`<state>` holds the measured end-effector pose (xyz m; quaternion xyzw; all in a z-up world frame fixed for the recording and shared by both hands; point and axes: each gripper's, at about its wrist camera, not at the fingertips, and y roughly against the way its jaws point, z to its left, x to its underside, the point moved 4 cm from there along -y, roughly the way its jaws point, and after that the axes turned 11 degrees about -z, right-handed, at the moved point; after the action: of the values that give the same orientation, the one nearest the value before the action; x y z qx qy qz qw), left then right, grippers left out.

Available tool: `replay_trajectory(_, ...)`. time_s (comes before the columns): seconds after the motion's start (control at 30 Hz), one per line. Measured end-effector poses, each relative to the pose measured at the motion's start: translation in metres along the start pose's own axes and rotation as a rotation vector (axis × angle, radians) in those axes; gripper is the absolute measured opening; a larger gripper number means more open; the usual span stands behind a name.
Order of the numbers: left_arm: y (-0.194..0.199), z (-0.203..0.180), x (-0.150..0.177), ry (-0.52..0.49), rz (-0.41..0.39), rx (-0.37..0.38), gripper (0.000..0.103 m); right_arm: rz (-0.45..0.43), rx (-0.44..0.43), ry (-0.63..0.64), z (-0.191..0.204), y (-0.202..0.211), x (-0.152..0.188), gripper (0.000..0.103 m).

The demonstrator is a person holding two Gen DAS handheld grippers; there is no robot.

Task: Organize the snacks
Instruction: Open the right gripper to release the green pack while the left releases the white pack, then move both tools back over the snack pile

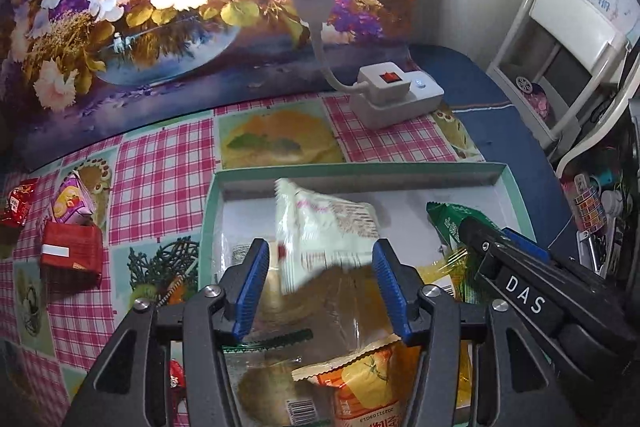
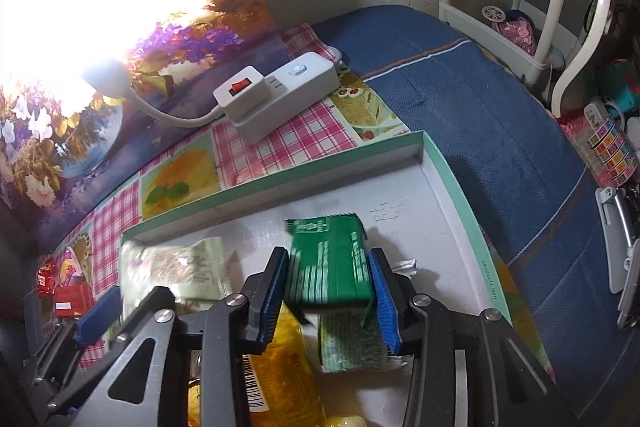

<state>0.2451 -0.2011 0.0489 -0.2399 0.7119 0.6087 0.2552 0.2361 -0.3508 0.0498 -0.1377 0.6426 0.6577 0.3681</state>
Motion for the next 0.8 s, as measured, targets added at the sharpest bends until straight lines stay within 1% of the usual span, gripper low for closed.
replay_trajectory(0.03, 0.002, 0.002, -0.001, 0.002, -0.002, -0.003, 0.062, 0.000, -0.001, 0.001, 0.001, 0.001, 0.000, 0.044)
replay_trajectory(0.17, 0.011, 0.015, -0.006, 0.026, -0.008, -0.016, 0.063, 0.005, -0.002, 0.003, 0.001, 0.002, 0.000, 0.045)
replay_trajectory(0.2, 0.012, 0.019, -0.008, 0.038, -0.008, -0.021, 0.064, 0.006, 0.001, 0.006, 0.002, 0.002, 0.000, 0.049)
replay_trajectory(0.23, 0.013, 0.024, -0.009, 0.052, -0.007, -0.027, 0.070, 0.008, 0.004, 0.011, 0.002, 0.003, 0.000, 0.054)
replay_trajectory(0.27, 0.014, 0.027, -0.009, 0.061, -0.006, -0.034, 0.078, 0.009, 0.007, 0.016, 0.003, 0.003, 0.000, 0.071)
replay_trajectory(0.3, 0.015, 0.034, -0.009, 0.073, -0.005, -0.046, 0.081, 0.007, 0.009, 0.022, 0.004, 0.004, 0.000, 0.082)
replay_trajectory(0.4, 0.016, 0.052, -0.007, 0.098, 0.011, -0.097, 0.084, 0.009, 0.001, 0.037, 0.008, 0.005, 0.001, 0.085)
replay_trajectory(0.43, 0.016, 0.059, -0.007, 0.106, 0.015, -0.115, 0.089, 0.013, 0.004, 0.044, 0.009, 0.005, 0.002, 0.086)
replay_trajectory(0.47, 0.017, 0.065, -0.006, 0.115, 0.017, -0.134, 0.092, 0.015, 0.006, 0.049, 0.010, 0.005, 0.003, 0.089)
replay_trajectory(0.6, 0.023, 0.089, -0.005, 0.138, 0.016, -0.203, 0.094, 0.016, 0.001, 0.074, 0.018, 0.008, 0.006, 0.101)
replay_trajectory(0.63, 0.025, 0.093, -0.004, 0.140, 0.016, -0.215, 0.097, 0.015, -0.001, 0.078, 0.019, 0.009, 0.006, 0.102)
replay_trajectory(0.67, 0.027, 0.099, -0.004, 0.143, 0.016, -0.233, 0.100, 0.013, -0.002, 0.083, 0.021, 0.010, 0.007, 0.103)
replay_trajectory(0.8, 0.044, 0.123, -0.004, 0.163, 0.000, -0.290, 0.100, 0.001, 0.000, 0.112, 0.029, 0.019, 0.008, 0.103)
